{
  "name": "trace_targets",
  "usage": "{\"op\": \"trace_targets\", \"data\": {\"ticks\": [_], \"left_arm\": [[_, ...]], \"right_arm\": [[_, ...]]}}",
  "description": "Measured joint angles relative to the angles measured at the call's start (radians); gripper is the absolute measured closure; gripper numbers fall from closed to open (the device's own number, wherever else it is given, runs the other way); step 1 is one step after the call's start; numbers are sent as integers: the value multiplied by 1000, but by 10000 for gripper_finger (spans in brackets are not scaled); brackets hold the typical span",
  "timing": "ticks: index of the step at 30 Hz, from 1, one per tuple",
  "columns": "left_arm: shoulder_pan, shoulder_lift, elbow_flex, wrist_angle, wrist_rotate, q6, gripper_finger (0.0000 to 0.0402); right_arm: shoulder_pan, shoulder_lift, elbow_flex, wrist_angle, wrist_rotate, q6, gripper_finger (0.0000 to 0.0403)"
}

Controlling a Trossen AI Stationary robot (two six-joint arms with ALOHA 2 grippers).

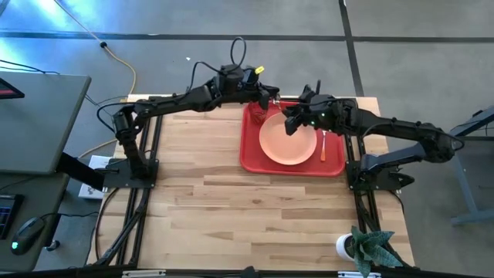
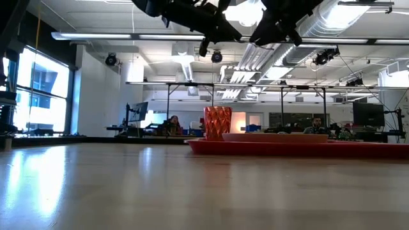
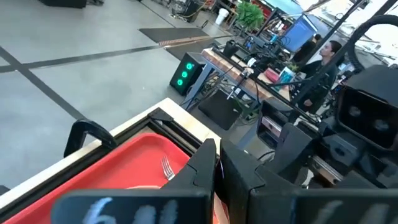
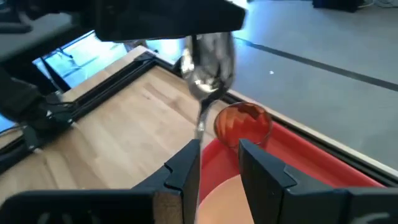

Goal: Pick and place plate/cup/fork/spoon on tray
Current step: Put the spoon on the red tray to the right of the fork

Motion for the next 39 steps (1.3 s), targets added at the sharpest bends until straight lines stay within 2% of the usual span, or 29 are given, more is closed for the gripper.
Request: {"op": "trace_targets", "data": {"ticks": [11, 18, 25, 31, 39], "left_arm": [[-13, 38, -1, 68, -29, -1, 397], [-14, 58, -2, 67, -6, 1, 397], [-14, 56, -2, 73, -27, 19, 397], [-27, 56, -2, 76, -34, 24, 397], [-41, 56, -1, 33, -40, 41, 397]], "right_arm": [[-37, 5, 0, 3, -35, -33, 322], [-36, 5, -2, 21, -6, -56, 288], [-36, 32, -1, -6, -76, -30, 268], [-31, 73, -1, -42, -72, 10, 277], [-26, 66, -1, -27, -49, 28, 307]]}}
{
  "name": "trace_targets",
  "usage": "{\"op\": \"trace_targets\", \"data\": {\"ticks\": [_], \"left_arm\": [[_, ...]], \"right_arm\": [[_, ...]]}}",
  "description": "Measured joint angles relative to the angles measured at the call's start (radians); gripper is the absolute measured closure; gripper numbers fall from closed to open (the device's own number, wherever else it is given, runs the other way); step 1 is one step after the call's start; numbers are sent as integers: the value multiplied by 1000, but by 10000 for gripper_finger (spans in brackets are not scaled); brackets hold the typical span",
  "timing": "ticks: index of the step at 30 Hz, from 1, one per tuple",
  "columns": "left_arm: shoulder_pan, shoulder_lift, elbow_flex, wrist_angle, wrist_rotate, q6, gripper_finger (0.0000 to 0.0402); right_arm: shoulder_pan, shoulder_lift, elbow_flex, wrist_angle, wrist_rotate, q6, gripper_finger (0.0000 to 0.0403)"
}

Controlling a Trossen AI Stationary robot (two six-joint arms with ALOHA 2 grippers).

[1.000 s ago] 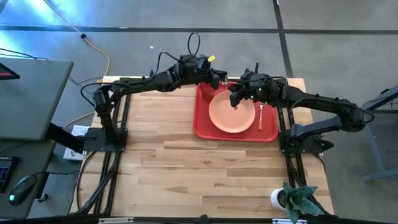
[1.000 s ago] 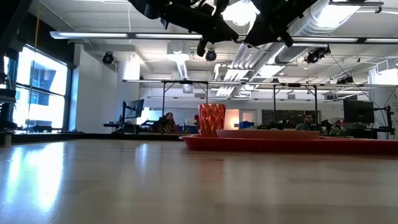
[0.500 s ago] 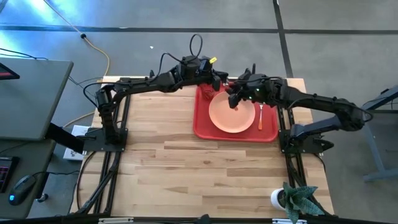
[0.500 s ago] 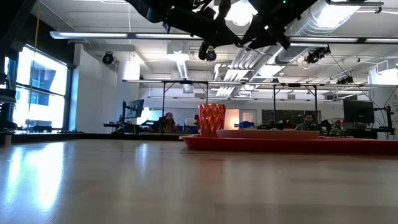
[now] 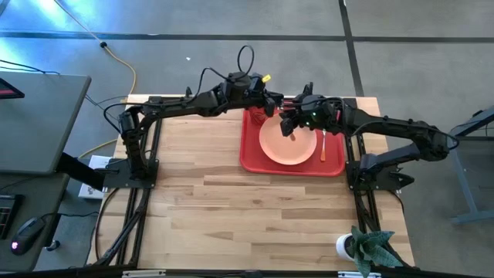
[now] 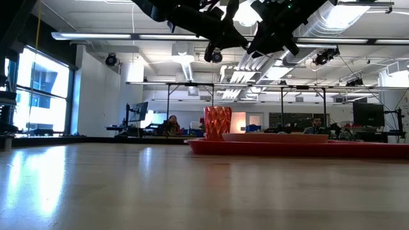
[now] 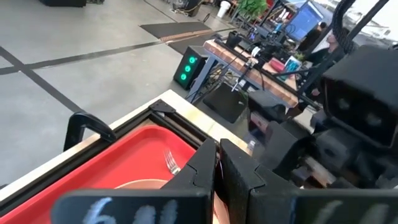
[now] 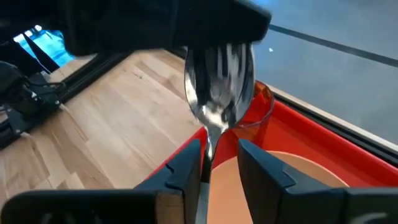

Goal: Pick and place plate/cup/fork/spoon on tray
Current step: Put the spoon on the red tray to the right of the fork

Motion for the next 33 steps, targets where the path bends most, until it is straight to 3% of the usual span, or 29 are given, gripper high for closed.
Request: {"op": "trace_targets", "data": {"ticks": [6, 13, 22, 33], "left_arm": [[-3, 0, 0, -7, 0, 10, 397], [-3, 0, 0, -7, -8, 12, 397], [18, 0, 0, 3, 3, 94, 390], [141, -2, 0, -133, 75, 62, 319]], "right_arm": [[0, 0, 0, 1, -5, 9, 328], [-1, 0, 0, -1, -2, 29, 395], [-4, 0, 3, -16, 11, 52, 397], [-131, -7, 3, -297, 15, 157, 400]]}}
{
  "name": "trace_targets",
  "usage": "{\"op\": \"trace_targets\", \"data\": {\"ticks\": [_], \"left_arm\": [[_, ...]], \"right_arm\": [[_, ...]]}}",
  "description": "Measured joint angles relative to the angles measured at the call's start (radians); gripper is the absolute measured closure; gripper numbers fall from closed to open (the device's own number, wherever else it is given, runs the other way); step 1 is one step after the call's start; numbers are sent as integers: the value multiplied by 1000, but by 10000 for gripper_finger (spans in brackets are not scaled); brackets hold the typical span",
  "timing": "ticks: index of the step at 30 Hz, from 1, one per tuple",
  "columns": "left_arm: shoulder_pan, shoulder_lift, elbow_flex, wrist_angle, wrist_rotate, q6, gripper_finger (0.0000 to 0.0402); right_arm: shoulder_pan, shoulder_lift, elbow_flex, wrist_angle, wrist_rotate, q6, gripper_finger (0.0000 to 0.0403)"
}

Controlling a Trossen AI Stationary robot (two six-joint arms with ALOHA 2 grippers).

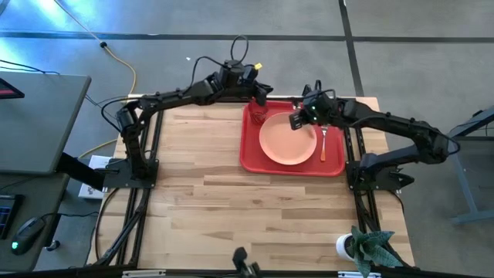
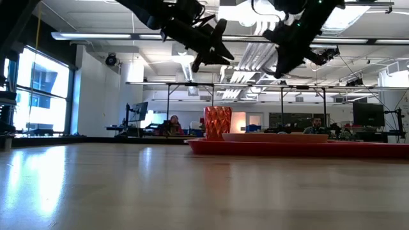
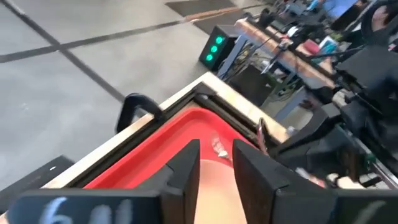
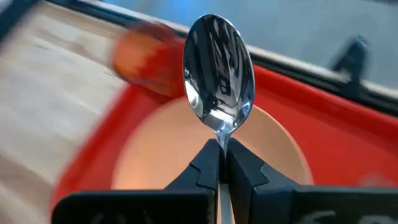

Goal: Pick and place plate/cup/fork/spoon on tray
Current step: Put the spoon on the red tray to the right of the fork

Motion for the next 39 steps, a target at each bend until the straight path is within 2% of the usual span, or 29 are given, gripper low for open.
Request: {"op": "trace_targets", "data": {"ticks": [8, 13, 19, 25, 32, 39], "left_arm": [[68, 0, 0, -9, 86, 1, 294], [73, 0, 0, -10, 106, 2, 293], [73, 0, 0, -28, 107, 58, 293], [73, 0, 0, -30, 105, 94, 293], [70, 0, 0, -30, 101, 150, 293], [71, 0, 0, -34, 72, 201, 293]], "right_arm": [[-87, 0, 0, -245, 123, 93, 401], [-102, 0, -63, -262, 195, 152, 402], [-103, 0, -268, -214, 215, 320, 402], [-80, 0, -451, -161, 317, 506, 402], [-92, 0, -611, 99, 272, 529, 402], [-116, 0, -663, 130, 252, 584, 394]]}}
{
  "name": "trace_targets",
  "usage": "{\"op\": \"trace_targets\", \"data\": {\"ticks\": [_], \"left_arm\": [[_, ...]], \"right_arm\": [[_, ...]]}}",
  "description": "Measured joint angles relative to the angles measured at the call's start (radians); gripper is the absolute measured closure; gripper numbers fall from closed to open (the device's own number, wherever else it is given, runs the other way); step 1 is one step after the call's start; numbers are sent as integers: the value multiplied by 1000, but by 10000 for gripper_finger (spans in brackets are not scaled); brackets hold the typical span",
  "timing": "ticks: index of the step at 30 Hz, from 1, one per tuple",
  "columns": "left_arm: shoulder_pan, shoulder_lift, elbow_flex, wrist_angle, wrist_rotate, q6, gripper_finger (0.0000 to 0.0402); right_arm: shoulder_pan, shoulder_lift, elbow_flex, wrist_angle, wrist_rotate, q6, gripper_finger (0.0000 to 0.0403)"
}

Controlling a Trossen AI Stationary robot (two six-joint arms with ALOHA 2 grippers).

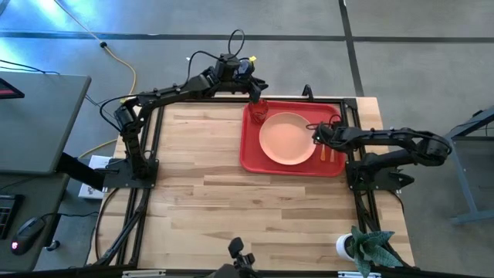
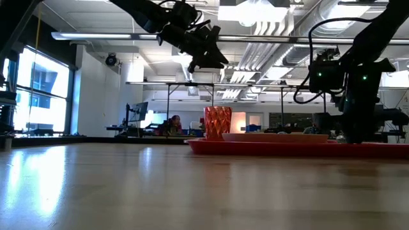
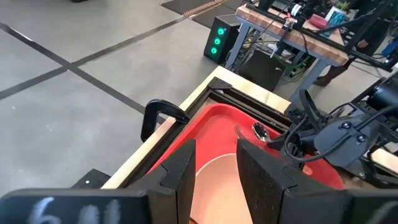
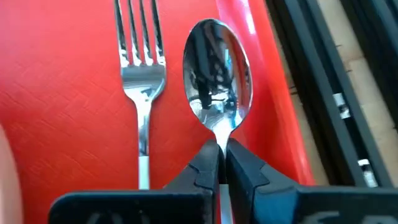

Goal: Pick and place plate/cup/fork/spoon on tray
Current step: Put the spoon on the red tray to the right of the fork, then return to Home Position

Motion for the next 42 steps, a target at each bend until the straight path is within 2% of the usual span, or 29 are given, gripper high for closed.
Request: {"op": "trace_targets", "data": {"ticks": [4, 9, 15, 19, 22, 25, 28, 31, 35, 38, 40, 42], "left_arm": [[1, 0, 0, -1, -15, 30, 293], [2, 0, 0, -12, -33, 78, 293], [10, -12, -1, -22, -26, 85, 298], [36, -67, 0, -9, -26, 55, 316], [57, -108, 0, -13, -26, 56, 330], [68, -144, 0, -19, -19, 53, 344], [71, -183, 0, -21, 55, 54, 358], [48, -219, -8, -15, 95, 70, 374], [-26, -264, -59, 43, 87, 140, 398], [-93, -280, -109, 118, 105, 143, 397], [-133, -291, -129, 117, 108, 153, 395], [-159, -309, -142, 73, 109, 170, 396]], "right_arm": [[-3, 0, 0, 35, -18, -21, 368], [-2, 0, 15, 29, -19, 11, 312], [22, -6, 143, -85, 51, 51, 263], [53, -46, 283, -106, 113, -104, 255], [68, -77, 379, -17, 102, -300, 254], [70, -99, 455, 170, -28, -529, 254], [63, -106, 512, 394, -320, -726, 254], [65, -105, 563, 529, -568, -783, 254], [91, -105, 599, 597, -817, -788, 254], [132, -112, 631, 640, -980, -759, 254], [159, -130, 656, 587, -1072, -741, 254], [182, -165, 688, 464, -1103, -742, 254]]}}
